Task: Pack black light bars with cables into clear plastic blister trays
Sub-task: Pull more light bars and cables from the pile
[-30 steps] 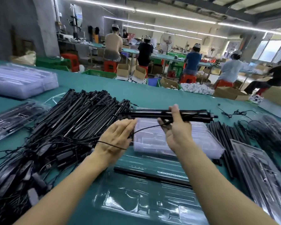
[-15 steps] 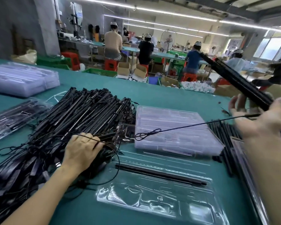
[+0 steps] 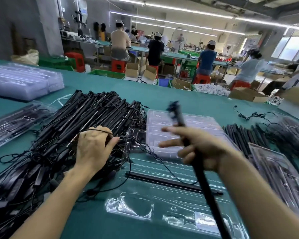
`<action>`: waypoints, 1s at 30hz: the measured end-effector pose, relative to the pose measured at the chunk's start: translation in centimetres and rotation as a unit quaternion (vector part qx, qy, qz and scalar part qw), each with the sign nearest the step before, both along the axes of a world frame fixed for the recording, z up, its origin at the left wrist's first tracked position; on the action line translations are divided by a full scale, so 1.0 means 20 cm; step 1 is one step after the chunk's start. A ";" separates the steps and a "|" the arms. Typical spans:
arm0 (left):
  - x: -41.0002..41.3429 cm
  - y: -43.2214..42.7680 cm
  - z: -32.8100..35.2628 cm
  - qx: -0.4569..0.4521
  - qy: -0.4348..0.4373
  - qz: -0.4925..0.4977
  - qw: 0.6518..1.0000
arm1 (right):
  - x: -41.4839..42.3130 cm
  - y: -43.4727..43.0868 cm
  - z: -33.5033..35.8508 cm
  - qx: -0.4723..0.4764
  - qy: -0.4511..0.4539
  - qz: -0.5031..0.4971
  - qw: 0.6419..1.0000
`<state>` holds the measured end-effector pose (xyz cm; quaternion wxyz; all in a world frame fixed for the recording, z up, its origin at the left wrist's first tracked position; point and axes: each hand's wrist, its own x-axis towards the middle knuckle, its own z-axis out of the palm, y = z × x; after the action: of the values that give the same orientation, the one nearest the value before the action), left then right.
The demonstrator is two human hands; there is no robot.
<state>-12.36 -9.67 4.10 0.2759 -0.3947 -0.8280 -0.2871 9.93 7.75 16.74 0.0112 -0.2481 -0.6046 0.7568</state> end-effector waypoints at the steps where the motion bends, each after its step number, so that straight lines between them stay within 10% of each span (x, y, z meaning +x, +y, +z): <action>1: 0.01 0.02 0.01 0.040 -0.058 -0.027 0.997 | -0.07 -0.06 -0.06 0.049 -0.035 0.030 0.998; 8: 0.02 0.05 0.14 0.123 -0.250 -0.206 0.938 | -0.44 -0.16 -0.33 0.203 -0.044 -0.036 0.977; 17: 0.03 0.04 0.16 0.266 -0.497 -0.337 0.754 | -0.59 -0.14 -0.33 0.355 -0.093 0.035 0.930; 23: 0.05 -0.07 0.10 0.251 -0.529 -0.307 0.750 | -0.62 -0.16 -0.40 0.637 -0.170 0.006 0.752; 28: 0.04 -0.14 -0.09 0.240 -0.682 -0.124 0.680 | -0.59 -0.11 -0.47 0.680 -0.181 0.023 0.710; 30: 0.03 -0.13 -0.15 0.218 -0.669 -0.010 0.710 | -0.59 -0.10 -0.51 0.682 -0.190 0.027 0.706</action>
<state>-11.76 -12.25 1.01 -0.2750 -0.0362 -0.7064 -0.6512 -1.93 5.73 6.52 0.0424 -0.2949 -0.9516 0.0752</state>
